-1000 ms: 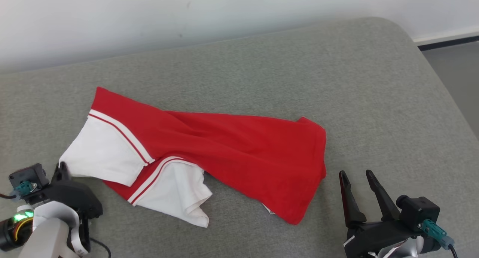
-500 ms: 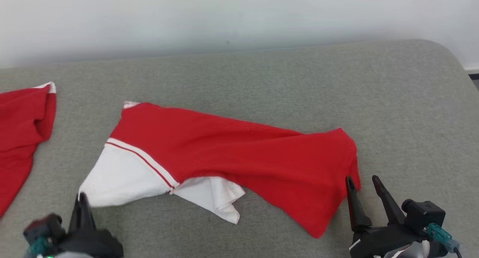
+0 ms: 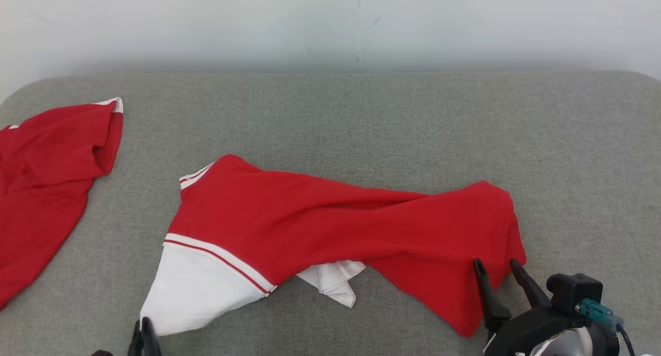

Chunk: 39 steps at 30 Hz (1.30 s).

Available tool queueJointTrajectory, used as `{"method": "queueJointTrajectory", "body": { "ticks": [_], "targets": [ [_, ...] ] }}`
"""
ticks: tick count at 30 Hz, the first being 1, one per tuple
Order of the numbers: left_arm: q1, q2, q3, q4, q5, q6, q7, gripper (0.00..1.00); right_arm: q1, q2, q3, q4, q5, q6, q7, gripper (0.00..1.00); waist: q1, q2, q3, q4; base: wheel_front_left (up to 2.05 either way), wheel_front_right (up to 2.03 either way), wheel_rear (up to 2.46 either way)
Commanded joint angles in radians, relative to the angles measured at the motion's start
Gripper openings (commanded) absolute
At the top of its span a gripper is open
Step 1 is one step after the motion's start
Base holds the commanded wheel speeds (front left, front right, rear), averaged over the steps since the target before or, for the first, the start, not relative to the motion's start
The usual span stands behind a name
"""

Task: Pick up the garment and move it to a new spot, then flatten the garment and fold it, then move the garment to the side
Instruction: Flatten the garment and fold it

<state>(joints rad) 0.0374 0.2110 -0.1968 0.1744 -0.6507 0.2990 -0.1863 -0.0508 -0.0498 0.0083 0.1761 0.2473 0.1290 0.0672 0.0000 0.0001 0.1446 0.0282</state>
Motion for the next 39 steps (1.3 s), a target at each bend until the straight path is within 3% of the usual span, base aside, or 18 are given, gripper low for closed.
{"method": "queueJointTrajectory", "body": {
  "ticks": [1, 13, 14, 16, 18, 19, 28, 39],
  "targets": [
    [0.008, 0.000, 0.000, -0.010, 0.011, 0.007, 0.004, 1.00, 0.003, -0.001, -0.009, 0.004, 0.003, 0.003, 0.018, 1.00, 0.0000, -0.0001, 0.001, 0.004, 0.00, 0.00, 0.00],
    [0.000, 0.020, -0.017, -0.098, 0.063, 0.025, -0.027, 1.00, -0.020, -0.001, -0.054, 0.036, 0.019, 0.003, 0.212, 1.00, 0.0000, -0.0001, -0.023, 0.039, 0.00, 0.00, 0.00],
    [-0.002, 0.023, -0.019, -0.106, 0.070, 0.023, -0.033, 1.00, -0.018, -0.001, -0.052, 0.039, 0.017, 0.003, 0.218, 0.88, 0.0000, -0.0001, -0.026, 0.040, 0.00, 0.00, 0.00],
    [-0.008, 0.024, -0.023, -0.119, 0.079, 0.020, -0.042, 1.00, -0.017, -0.001, -0.052, 0.046, 0.021, 0.003, 0.223, 0.50, 0.0000, -0.0001, -0.028, 0.042, 0.00, 0.00, 0.00],
    [-0.011, 0.024, -0.030, -0.135, 0.089, 0.014, -0.046, 1.00, -0.015, -0.001, -0.057, 0.051, 0.021, 0.003, 0.225, 0.30, 0.0000, -0.0001, -0.030, 0.043, 0.00, 0.00, 0.00],
    [-0.010, 0.025, -0.033, -0.142, 0.089, 0.013, -0.050, 1.00, -0.015, -0.001, -0.059, 0.052, 0.020, 0.003, 0.226, 0.02, 0.0000, -0.0001, -0.030, 0.043, 0.00, 0.00, 0.00],
    [-0.002, 0.025, -0.044, -0.171, 0.103, 0.013, -0.055, 1.00, -0.066, -0.001, -0.075, 0.041, 0.024, 0.003, 0.196, 0.00, 0.0000, -0.0001, -0.029, 0.038, 0.00, 0.00, 0.00],
    [-0.032, 0.013, -0.070, -0.178, 0.099, 0.003, -0.043, 1.00, -0.304, 0.000, -0.146, 0.069, -0.150, 0.003, 0.234, 0.00, 0.0000, -0.0001, 0.000, 0.070, 0.00, 0.00, 0.00]
  ]
}}
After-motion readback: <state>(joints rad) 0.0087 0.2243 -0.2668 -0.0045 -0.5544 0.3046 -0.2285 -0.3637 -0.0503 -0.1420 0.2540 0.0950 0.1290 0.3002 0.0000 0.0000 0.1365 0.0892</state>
